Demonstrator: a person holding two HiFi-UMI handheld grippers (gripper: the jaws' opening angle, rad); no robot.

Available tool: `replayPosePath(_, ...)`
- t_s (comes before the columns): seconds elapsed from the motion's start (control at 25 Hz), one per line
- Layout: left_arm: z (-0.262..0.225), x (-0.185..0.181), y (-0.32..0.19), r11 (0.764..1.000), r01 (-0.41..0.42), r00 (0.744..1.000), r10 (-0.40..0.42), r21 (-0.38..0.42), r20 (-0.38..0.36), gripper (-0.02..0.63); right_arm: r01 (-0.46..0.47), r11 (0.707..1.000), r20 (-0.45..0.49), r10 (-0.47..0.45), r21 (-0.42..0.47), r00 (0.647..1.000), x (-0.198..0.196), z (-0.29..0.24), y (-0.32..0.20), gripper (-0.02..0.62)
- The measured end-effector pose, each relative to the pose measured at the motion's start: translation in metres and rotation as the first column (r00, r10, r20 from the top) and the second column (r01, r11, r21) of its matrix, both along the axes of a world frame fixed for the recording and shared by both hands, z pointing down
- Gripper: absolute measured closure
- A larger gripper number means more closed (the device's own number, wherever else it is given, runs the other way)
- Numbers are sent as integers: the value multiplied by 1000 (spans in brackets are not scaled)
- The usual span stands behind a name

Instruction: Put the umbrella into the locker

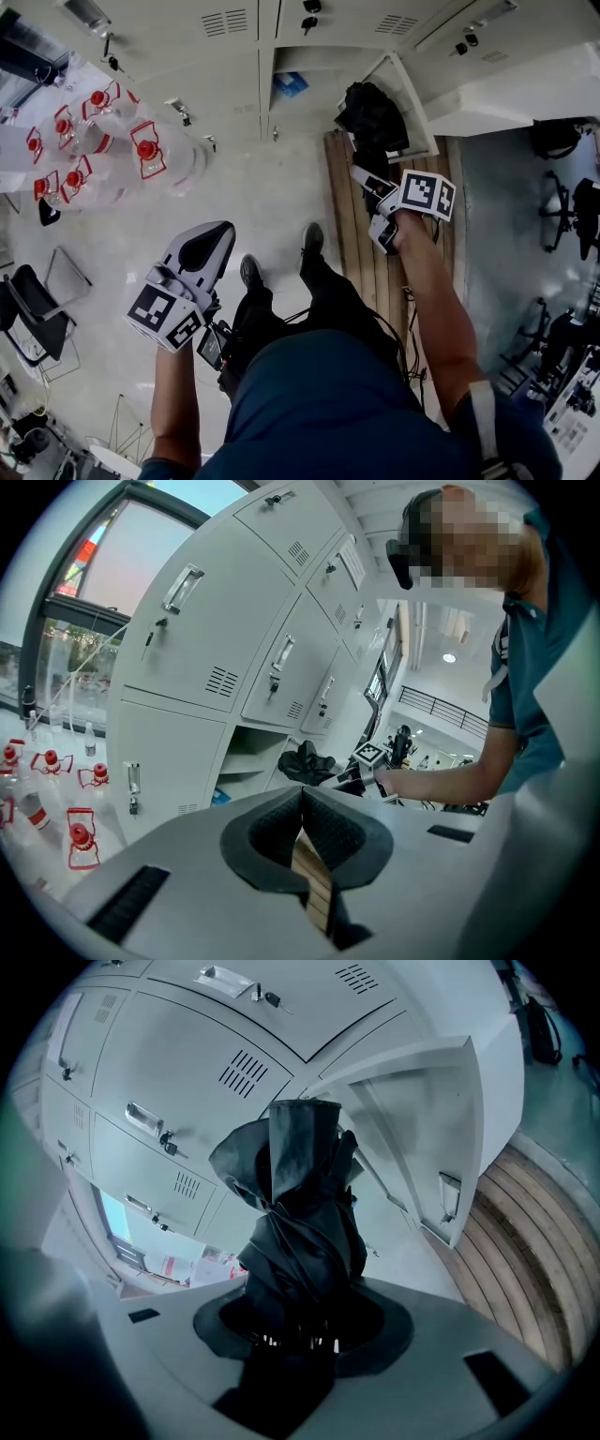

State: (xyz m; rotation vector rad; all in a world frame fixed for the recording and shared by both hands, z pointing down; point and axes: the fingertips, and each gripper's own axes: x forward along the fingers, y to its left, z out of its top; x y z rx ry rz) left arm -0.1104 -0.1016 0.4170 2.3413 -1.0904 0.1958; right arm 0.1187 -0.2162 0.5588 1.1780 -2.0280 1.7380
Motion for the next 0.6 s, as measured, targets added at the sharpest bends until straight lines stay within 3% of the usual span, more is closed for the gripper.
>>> replayPosePath(0.6, 13, 8, -2, 1000, -6, 1000, 6, -16, -2, 588, 2, 1000, -21, -2, -5, 1000, 4, 20, -18, 403)
